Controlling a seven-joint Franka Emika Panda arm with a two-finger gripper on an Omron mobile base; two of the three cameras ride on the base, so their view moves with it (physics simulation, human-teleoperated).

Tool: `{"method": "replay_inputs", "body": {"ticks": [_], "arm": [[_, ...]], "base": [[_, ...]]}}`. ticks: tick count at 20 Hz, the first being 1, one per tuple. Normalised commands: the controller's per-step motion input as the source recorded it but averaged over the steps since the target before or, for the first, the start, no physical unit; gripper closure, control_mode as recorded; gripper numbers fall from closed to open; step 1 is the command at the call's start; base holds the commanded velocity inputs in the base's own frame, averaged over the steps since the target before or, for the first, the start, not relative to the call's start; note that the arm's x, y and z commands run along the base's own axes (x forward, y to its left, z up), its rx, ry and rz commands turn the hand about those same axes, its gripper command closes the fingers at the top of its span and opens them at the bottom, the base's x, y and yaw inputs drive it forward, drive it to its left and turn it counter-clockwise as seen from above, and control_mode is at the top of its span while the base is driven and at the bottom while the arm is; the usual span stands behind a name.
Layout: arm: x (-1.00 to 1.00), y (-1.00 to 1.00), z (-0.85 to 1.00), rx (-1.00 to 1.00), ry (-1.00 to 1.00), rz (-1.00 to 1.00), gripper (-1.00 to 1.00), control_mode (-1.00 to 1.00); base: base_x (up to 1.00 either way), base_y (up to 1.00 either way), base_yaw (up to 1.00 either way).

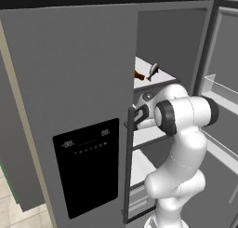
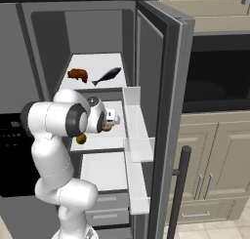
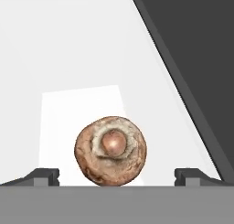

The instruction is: Gather the mushroom and lemon from the fridge and place them on a tray on the dining counter. Then gather the chicken drumstick and fish from the fridge and place them on the other tray.

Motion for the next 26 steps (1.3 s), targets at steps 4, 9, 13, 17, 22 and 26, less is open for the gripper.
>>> {"method": "replay_inputs", "body": {"ticks": [4,9,13,17,22,26], "arm": [[0.29,0.03,-0.13,0.0,0.02,0.0,-1.0,-1.0],[0.09,0.02,-0.28,0.0,0.01,0.0,-1.0,-1.0],[0.03,0.0,-0.3,0.0,0.0,0.0,-1.0,-1.0],[0.09,0.0,-0.15,0.0,0.0,0.0,-1.0,-1.0],[0.13,0.0,-0.12,0.0,0.0,0.0,-1.0,-1.0],[0.12,0.03,-0.12,0.0,0.0,0.0,1.0,-1.0]], "base": [[0.0,0.0,0.0],[0.0,0.0,0.0],[0.0,0.0,0.0],[0.0,0.0,0.0],[0.0,0.0,0.0],[0.0,0.0,0.0]]}}
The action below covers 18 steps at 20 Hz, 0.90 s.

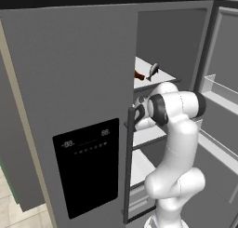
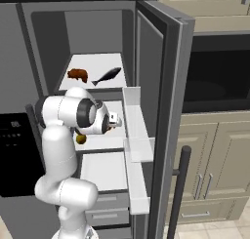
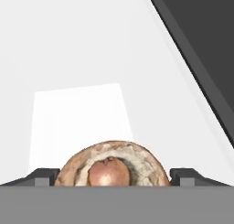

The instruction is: Gather the mushroom and lemon from the fridge and place them on a tray on the dining counter. Then gather the chicken drumstick and fish from the fridge and place them on the other tray.

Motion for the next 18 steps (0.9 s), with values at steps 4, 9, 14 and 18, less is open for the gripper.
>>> {"method": "replay_inputs", "body": {"ticks": [4,9,14,18], "arm": [[0.02,0.03,-0.24,0.0,0.0,0.0,1.0,-1.0],[-0.43,0.12,-0.19,-0.01,-0.06,0.01,1.0,-1.0],[-1.0,-0.02,0.16,0.0,-0.27,0.05,1.0,-1.0],[-1.0,-0.08,0.31,0.0,-0.21,0.06,1.0,-1.0]], "base": [[0.0,0.0,0.0],[0.0,0.0,0.0],[0.0,0.0,0.0],[0.0,0.0,0.0]]}}
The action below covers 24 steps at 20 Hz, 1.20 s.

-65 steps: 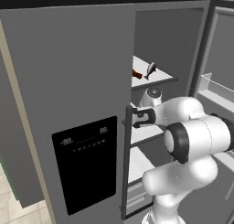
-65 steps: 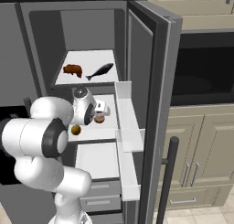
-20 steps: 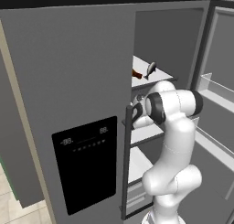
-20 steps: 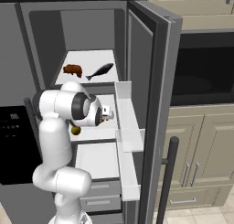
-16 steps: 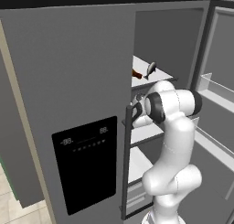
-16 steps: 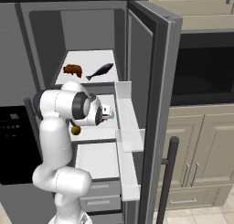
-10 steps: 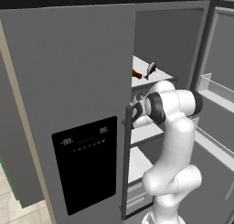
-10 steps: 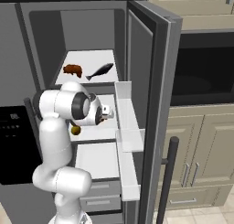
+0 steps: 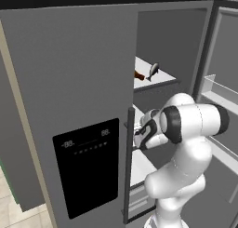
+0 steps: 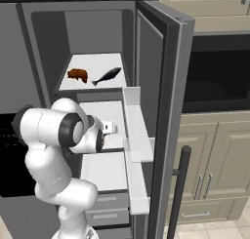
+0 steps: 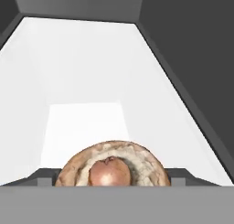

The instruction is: Gather the mushroom and lemon from the fridge and place them on a tray on the dining counter. Then gather the chicken drumstick and fish from the fridge and place them on the other tray.

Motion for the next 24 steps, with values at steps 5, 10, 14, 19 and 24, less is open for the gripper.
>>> {"method": "replay_inputs", "body": {"ticks": [5,10,14,19,24], "arm": [[-1.0,-0.08,0.57,0.0,-0.2,0.11,1.0,-1.0],[-0.83,-0.12,0.99,0.0,-0.13,0.08,1.0,-1.0],[-0.64,-0.07,1.0,0.0,-0.03,0.05,1.0,-1.0],[-0.76,0.0,0.91,0.0,0.0,0.02,1.0,-1.0],[-0.94,0.0,0.59,0.0,0.02,0.01,1.0,-1.0]], "base": [[0.0,0.0,0.0],[0.0,0.0,0.0],[0.0,0.0,0.0],[0.0,0.0,0.0],[0.0,0.0,0.0]]}}
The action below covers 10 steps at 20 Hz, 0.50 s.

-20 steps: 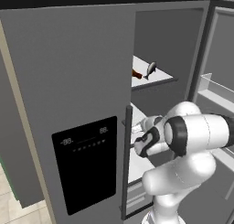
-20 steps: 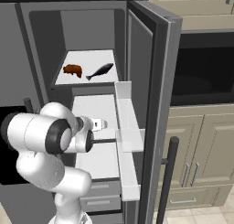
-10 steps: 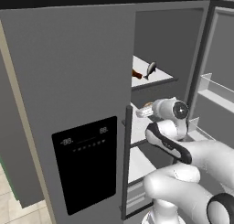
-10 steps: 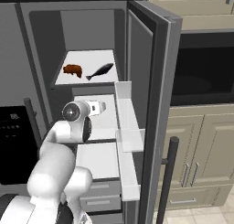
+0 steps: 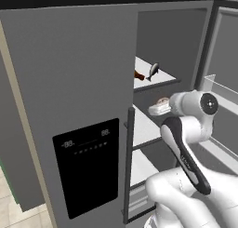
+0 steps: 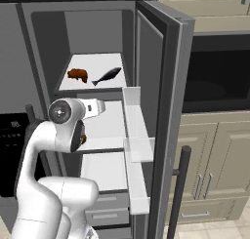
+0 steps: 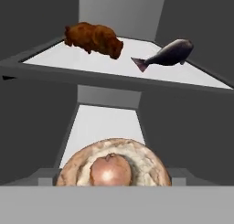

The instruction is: Gather the mushroom and lemon from the fridge and place them on a tray on the dining counter. Then gather the chicken drumstick and fish from the fridge and place them on the other tray.

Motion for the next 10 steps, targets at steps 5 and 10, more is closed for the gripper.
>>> {"method": "replay_inputs", "body": {"ticks": [5,10], "arm": [[-1.0,0.0,0.18,-0.01,0.02,0.03,1.0,-1.0],[-1.0,0.02,0.14,-0.04,0.0,0.0,1.0,-1.0]], "base": [[0.0,0.0,0.0],[0.0,0.0,0.0]]}}
